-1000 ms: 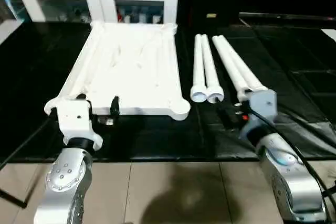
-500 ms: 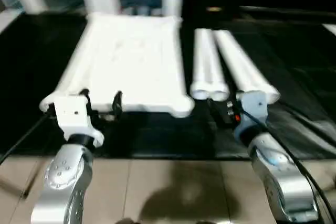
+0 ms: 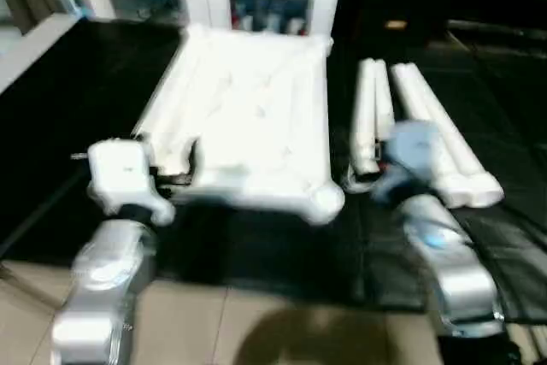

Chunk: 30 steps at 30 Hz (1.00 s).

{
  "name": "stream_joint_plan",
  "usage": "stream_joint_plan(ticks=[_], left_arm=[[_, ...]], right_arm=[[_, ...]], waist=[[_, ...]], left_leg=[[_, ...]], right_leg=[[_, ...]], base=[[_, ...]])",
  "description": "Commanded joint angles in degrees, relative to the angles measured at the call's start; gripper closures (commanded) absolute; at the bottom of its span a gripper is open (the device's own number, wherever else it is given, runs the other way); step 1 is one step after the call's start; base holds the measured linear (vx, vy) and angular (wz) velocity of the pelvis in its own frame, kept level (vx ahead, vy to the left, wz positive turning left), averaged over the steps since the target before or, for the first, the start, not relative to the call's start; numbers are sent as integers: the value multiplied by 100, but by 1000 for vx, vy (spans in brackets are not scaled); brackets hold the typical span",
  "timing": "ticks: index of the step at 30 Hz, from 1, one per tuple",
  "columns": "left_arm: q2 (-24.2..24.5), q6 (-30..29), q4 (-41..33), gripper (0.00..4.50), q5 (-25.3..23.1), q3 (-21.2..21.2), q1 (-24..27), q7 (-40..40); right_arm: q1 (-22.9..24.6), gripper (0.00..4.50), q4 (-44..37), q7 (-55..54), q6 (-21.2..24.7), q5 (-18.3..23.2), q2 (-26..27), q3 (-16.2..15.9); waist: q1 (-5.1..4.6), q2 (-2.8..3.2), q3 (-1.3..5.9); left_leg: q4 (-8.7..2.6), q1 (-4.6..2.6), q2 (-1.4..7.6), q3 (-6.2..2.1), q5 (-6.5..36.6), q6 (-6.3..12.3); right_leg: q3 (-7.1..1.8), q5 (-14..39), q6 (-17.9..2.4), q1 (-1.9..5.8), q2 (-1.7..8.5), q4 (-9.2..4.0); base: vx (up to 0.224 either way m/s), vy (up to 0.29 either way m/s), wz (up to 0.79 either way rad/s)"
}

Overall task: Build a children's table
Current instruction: Move to table

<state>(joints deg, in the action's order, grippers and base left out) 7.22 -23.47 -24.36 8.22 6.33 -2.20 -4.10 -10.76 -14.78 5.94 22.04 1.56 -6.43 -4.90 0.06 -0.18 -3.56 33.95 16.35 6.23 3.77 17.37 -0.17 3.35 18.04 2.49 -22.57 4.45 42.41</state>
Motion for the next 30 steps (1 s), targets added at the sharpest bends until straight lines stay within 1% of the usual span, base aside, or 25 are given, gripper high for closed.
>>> stream_joint_plan(ticks=[1,2,3,4,5,6,7,8,9,10,11,13,14,15,16,17,18,19,22,23,24,26,27,28,30], left_arm=[[-72,-28,-10,4,38,-137,-97,-6],[-72,-26,-6,4,29,-140,-100,-12],[-73,-11,-5,4,27,-157,-84,-16],[-76,0,-4,4,26,-170,-74,-17],[-79,12,-1,4,26,-184,-65,-26],[-86,18,16,4,27,-199,-76,-35],[-87,18,17,4,27,-199,-77,-36],[-89,24,43,4,20,-205,-96,-50],[-88,28,59,4,15,-211,-107,-55],[-110,134,98,4,29,-222,-126,-86],[-95,120,104,4,11,-234,-137,-90],[-82,61,102,4,2,-228,-147,-102],[-84,54,103,4,15,-219,-149,-112],[-16,1,101,4,10,-217,-145,-144],[11,6,99,4,25,-209,-133,-158],[37,18,90,4,22,-202,-119,-163],[52,15,73,4,25,-183,-101,-159],[58,2,60,4,20,-168,-89,-150],[101,-25,-3,4,24,-85,2,-131],[101,-25,-3,4,24,-85,2,-131],[107,-21,-48,4,34,-58,53,-146],[194,24,-69,4,-121,-104,64,-131],[233,3,-62,4,-194,-125,50,-103],[233,3,-62,4,-194,-125,50,-103],[300,-52,13,4,-246,-200,-74,-116]], right_arm=[[124,9,-137,53,309,296,28,292],[140,9,-160,45,340,385,76,339],[146,9,-161,24,339,476,125,401],[144,9,-152,9,333,523,149,438],[117,9,-124,0,456,624,195,499],[60,9,-72,0,546,681,208,546],[58,9,-72,0,551,681,208,547],[26,9,-77,3,586,547,140,507],[13,9,-76,2,586,452,89,473],[5,9,-78,36,510,456,61,493],[6,9,-91,59,558,543,90,530],[-3,9,-102,73,607,584,99,545],[-7,9,-99,65,613,576,99,543],[-47,9,-82,35,648,569,142,527],[-59,9,-73,42,670,579,157,516],[-65,9,-68,82,710,605,148,494],[-66,9,-57,131,733,640,141,476],[-66,9,-50,139,736,645,139,470],[-77,9,-37,196,888,775,185,483],[-77,9,-37,196,888,775,185,483],[-76,9,-17,218,896,800,174,475],[-70,9,3,224,930,779,142,482],[-73,9,16,214,961,744,116,484],[-73,9,16,214,961,744,116,484],[-128,9,39,249,1268,837,94,533]], waist=[[-164,39,338],[-62,-220,328],[150,-387,299],[162,-366,263],[143,-362,251],[136,-197,141],[136,-197,141],[130,51,89],[111,206,78],[-159,411,29],[-281,424,332],[-236,444,418],[-116,376,412],[-45,294,510],[0,16,532],[-31,-231,586],[241,-260,563],[408,-254,566],[510,-238,399],[510,-238,399],[433,-32,402],[94,235,344],[-16,307,354],[54,401,291],[96,468,275]], left_leg=[[-281,-584,673,-488,-2556,2865],[-21,-191,-133,71,-1244,1946],[649,426,-466,270,308,1386],[918,692,-229,67,47,806],[964,758,-221,60,-161,544],[805,710,-59,61,-692,142],[805,710,-59,61,-692,142],[266,706,269,21,-933,239],[49,575,377,10,-653,232],[-492,436,619,-335,580,157],[-452,-267,982,-782,675,796],[-171,-342,954,-824,-1291,1478],[-13,-133,859,-638,-4311,1606],[155,-31,733,-232,-6326,946],[234,77,416,93,-5825,346],[357,348,132,218,-4685,304],[470,681,45,330,-1654,196],[741,755,96,174,194,41],[971,878,-34,-73,768,-213],[971,878,-34,-73,768,-213],[596,811,191,-336,94,417],[-266,271,288,-408,557,1205],[-488,344,377,-509,1079,990],[-520,436,393,-457,1175,526],[-659,502,404,-508,2081,-1564]], right_leg=[[-234,-284,122,-400,204,-332],[-506,-895,-119,209,212,-881],[-1282,448,-433,932,715,-1326],[-1157,530,-770,1148,834,-1206],[-1038,388,-731,1134,739,-1175],[-770,385,-1257,950,792,-1394],[-770,385,-1257,950,792,-1394],[-431,1522,-1713,907,627,-1577],[-285,1811,-1616,903,501,-1589],[144,1301,-1073,826,-207,-968],[59,701,-684,218,-245,-298],[-44,114,-208,-59,-128,-138],[-139,-762,225,-105,-36,-151],[-281,-1870,338,-64,76,-502],[-453,-2861,140,-25,180,-919],[-711,-3609,101,196,262,-793],[-1235,-4605,30,371,645,-945],[-1647,-4223,-301,411,903,-1118],[-2074,-1286,-976,500,614,-1395],[-2074,-1286,-976,500,614,-1395],[-1622,-399,-1466,472,744,-1480],[-730,784,-1155,-103,-381,-895],[-53,487,-407,-254,-346,91],[8,283,-336,-284,-289,103],[129,-502,-352,2,-218,-162]], base=[[24,-114,-31],[1,-102,-4],[105,-73,0],[105,-73,0],[174,-56,-18],[154,-24,-14],[154,-24,-14],[153,24,-7],[177,106,-11],[177,106,-11],[205,136,-9],[190,63,5],[130,35,4],[0,0,0],[0,0,0],[-51,-14,-24],[0,-42,-28],[0,-42,-28],[-42,73,-56],[-83,189,-45],[-102,267,-14],[-111,290,-4],[-131,290,6],[-131,290,6],[-135,216,4]])
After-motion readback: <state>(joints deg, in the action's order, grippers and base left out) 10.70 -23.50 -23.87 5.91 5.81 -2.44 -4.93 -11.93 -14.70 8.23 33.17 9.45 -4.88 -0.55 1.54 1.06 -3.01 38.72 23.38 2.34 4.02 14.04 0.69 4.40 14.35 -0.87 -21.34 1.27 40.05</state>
